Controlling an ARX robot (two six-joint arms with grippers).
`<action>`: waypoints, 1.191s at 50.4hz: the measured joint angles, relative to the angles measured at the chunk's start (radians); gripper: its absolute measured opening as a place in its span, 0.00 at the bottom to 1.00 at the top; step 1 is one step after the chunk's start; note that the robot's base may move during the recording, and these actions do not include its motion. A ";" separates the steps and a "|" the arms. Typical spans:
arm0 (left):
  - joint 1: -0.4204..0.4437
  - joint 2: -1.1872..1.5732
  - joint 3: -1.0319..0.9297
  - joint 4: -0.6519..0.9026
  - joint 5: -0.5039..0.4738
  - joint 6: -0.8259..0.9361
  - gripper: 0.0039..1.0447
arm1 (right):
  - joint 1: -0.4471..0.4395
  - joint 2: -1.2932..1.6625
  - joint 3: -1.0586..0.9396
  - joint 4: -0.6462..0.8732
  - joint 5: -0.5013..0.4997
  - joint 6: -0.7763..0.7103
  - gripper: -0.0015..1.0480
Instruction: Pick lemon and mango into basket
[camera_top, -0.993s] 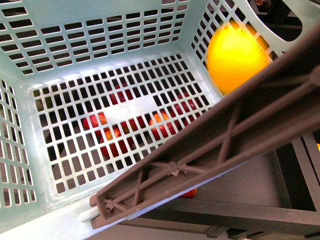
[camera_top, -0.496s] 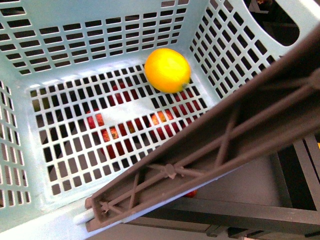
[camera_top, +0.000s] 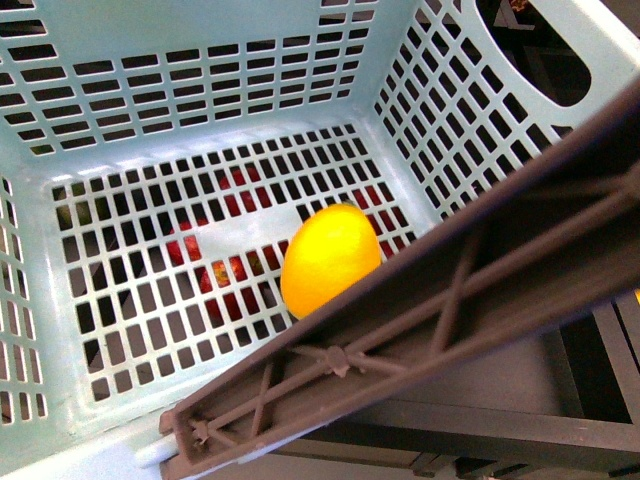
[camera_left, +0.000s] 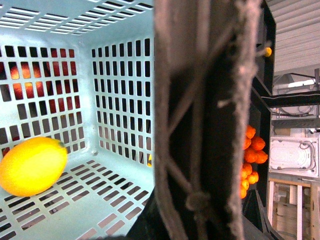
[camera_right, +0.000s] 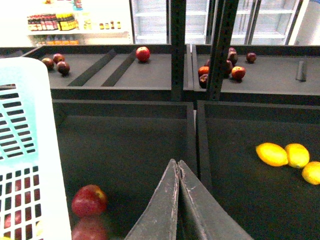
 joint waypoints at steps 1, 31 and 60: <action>0.000 0.000 0.000 0.000 0.000 0.000 0.04 | 0.000 -0.005 -0.003 -0.003 0.000 0.000 0.02; 0.000 0.000 0.000 0.000 0.000 0.000 0.04 | 0.000 -0.111 -0.061 -0.048 0.001 -0.002 0.75; -0.004 0.000 0.001 0.000 -0.004 0.007 0.04 | 0.000 -0.113 -0.064 -0.049 0.002 -0.002 0.92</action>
